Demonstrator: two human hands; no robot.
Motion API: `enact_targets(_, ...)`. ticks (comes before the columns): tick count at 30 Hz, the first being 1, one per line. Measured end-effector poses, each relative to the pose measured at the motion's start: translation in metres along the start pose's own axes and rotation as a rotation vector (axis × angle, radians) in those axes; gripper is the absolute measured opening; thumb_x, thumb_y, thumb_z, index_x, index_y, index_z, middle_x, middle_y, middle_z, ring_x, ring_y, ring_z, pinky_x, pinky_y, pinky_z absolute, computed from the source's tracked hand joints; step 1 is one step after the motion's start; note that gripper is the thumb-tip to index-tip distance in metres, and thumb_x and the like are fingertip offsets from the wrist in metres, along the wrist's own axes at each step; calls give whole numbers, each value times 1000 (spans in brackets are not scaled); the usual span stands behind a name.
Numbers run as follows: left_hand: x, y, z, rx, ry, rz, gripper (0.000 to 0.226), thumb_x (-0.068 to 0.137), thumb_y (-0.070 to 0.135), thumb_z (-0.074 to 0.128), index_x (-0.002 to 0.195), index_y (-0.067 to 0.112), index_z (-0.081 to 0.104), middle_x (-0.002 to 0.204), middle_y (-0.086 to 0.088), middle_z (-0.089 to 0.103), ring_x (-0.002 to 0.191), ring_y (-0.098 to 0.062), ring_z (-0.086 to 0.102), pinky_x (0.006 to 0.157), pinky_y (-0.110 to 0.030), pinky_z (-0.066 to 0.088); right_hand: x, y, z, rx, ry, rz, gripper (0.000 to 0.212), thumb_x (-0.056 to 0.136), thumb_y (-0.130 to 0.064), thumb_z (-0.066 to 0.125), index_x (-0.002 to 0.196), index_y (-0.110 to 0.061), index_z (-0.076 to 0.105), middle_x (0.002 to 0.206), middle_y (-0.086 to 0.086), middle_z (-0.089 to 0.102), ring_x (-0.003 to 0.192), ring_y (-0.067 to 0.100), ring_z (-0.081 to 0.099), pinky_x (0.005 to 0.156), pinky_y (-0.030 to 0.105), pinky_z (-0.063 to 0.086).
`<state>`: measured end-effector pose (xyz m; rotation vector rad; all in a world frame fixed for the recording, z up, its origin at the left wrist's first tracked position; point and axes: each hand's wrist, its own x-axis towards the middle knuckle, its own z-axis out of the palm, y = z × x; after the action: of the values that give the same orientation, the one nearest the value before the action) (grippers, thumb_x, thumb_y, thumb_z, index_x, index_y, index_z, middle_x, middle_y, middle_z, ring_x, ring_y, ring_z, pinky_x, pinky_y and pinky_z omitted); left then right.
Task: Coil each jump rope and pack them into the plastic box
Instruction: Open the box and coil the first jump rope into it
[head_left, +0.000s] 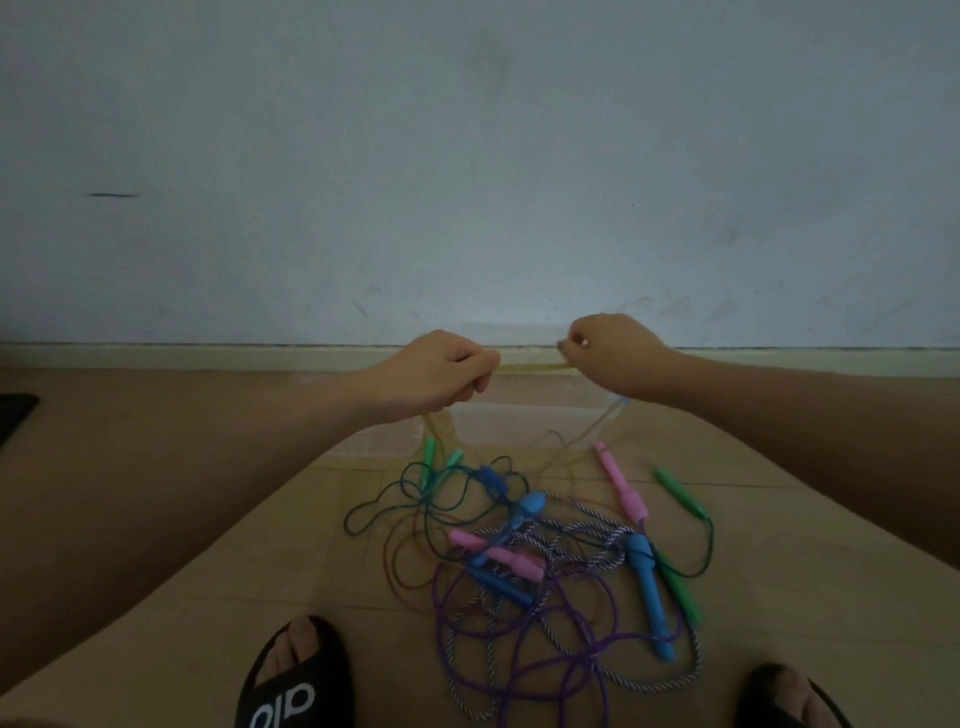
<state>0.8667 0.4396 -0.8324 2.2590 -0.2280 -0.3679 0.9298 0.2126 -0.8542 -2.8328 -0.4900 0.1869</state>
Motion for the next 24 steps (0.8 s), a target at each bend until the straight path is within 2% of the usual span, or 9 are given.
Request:
enact_targets(2, -1, -1, -4, -19, 13, -12, 44, 101, 38, 47, 70, 9, 59, 49, 5, 47, 40, -9, 35, 41, -20, 30, -1, 24, -3, -163, -65, 93, 40, 100, -35, 38, 69, -14, 51, 69, 4, 53, 74, 30, 56, 64, 32, 41)
enact_targets(4, 1, 1, -6, -26, 31, -6, 44, 101, 38, 47, 68, 11, 56, 48, 6, 45, 39, -8, 34, 41, -20, 30, -3, 26, -3, -60, -148, 178, 45, 101, -34, 33, 73, -10, 59, 72, 6, 64, 75, 30, 62, 65, 31, 44)
enact_targets(7, 5, 8, -2, -4, 49, 21, 45, 101, 40, 46, 66, 14, 55, 46, 10, 45, 40, -7, 35, 42, -18, 31, -3, -11, 1, 576, -159, 212, 45, 104, -31, 31, 105, -1, 65, 91, 13, 74, 86, 25, 69, 83, 32, 50)
enact_targets(9, 8, 14, 4, 16, 56, 50, 45, 101, 37, 46, 63, 16, 57, 46, 11, 49, 40, -5, 38, 43, -17, 32, -6, -46, 2, 957, -203, 196, 43, 104, -29, 34, 105, 1, 64, 84, 14, 74, 79, 24, 70, 83, 33, 55)
enact_targets(10, 9, 16, 7, 18, 55, 59, 44, 101, 33, 47, 61, 17, 57, 46, 11, 51, 40, -3, 40, 44, -16, 33, -8, -59, 3, 1047, -242, 179, 44, 104, -30, 34, 96, 2, 64, 73, 13, 71, 67, 24, 67, 74, 32, 57)
enact_targets(13, 8, 14, 11, 8, 39, 40, 40, 99, 30, 47, 64, 14, 57, 50, 9, 52, 40, -2, 41, 46, -17, 34, -11, -74, 6, 930, -207, 122, 46, 101, -35, 39, 79, -3, 62, 49, 2, 48, 44, 16, 44, 49, 27, 43)
enact_targets(17, 1, 0, 0, 71, 44, 7, 46, 101, 40, 44, 67, 13, 59, 48, 10, 49, 41, -6, 39, 47, -21, 34, -3, -30, -5, 412, -41, 57, 46, 99, -41, 45, 75, -9, 67, 55, -2, 53, 49, 16, 48, 51, 26, 39)
enact_targets(20, -3, -8, -9, 132, 56, 40, 45, 101, 37, 43, 68, 10, 59, 51, 8, 49, 45, -8, 39, 52, -24, 35, -1, 14, -11, 77, -91, 83, 49, 102, -39, 41, 80, -5, 69, 65, 3, 59, 59, 20, 56, 52, 27, 35)
enact_targets(24, -1, -5, -6, 151, 56, 64, 44, 101, 38, 44, 69, 11, 59, 54, 6, 50, 43, -5, 39, 49, -18, 35, -6, 4, 2, 366, -192, 174, 46, 103, -42, 34, 100, -9, 67, 88, 6, 71, 73, 19, 66, 68, 27, 49)
